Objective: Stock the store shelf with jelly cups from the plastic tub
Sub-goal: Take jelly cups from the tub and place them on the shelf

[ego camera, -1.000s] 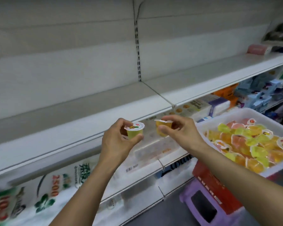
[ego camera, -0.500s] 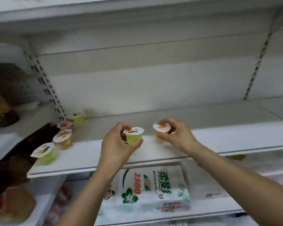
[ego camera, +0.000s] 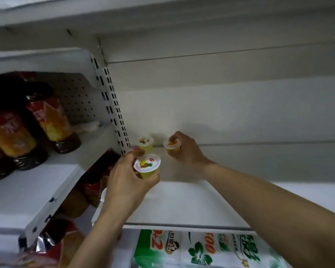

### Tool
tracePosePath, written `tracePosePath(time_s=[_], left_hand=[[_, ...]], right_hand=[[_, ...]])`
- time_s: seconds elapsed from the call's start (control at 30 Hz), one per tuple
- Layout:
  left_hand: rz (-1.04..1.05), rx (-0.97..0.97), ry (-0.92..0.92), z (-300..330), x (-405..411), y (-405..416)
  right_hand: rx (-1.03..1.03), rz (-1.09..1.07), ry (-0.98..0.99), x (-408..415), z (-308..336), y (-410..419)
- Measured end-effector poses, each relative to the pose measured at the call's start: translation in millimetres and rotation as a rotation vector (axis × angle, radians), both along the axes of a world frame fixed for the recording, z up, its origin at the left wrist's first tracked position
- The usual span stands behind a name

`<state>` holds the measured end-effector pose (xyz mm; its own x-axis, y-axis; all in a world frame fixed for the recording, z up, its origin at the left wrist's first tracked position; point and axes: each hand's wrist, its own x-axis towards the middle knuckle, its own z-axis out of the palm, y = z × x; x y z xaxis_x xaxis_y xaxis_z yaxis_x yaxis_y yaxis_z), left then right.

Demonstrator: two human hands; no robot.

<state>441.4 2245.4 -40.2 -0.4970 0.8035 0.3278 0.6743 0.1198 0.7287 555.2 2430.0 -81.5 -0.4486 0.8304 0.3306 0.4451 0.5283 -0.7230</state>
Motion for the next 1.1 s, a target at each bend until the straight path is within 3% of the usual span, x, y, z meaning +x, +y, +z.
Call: tracePosePath(time_s=[0.37, 0.47, 0.57, 0.67, 0.9, 1.1], left_hand=[[0.027, 0.01, 0.011, 7, -25, 26], [0.031, -0.058, 0.242, 13, -17, 47], [0.087, -0.311, 0.574, 15, -12, 67], [0.094, -0.427, 0.72, 9, -13, 80], [0.126, -0.527, 0.81, -3, -13, 87], [0.134, -0.536, 0.79, -2, -13, 85]], right_hand=[[0.0, -0.007, -0.088, -18, 1, 3], [0.008, -0.023, -0.038, 5, 7, -13], [-0.01, -0.062, -0.038, 31, 11, -28], [-0.03, -0.085, -0.006, 53, 13, -39], [0.028, -0.108, 0.053, 88, 17, -55], [0.142, -0.09, -0.049, 109, 21, -70]])
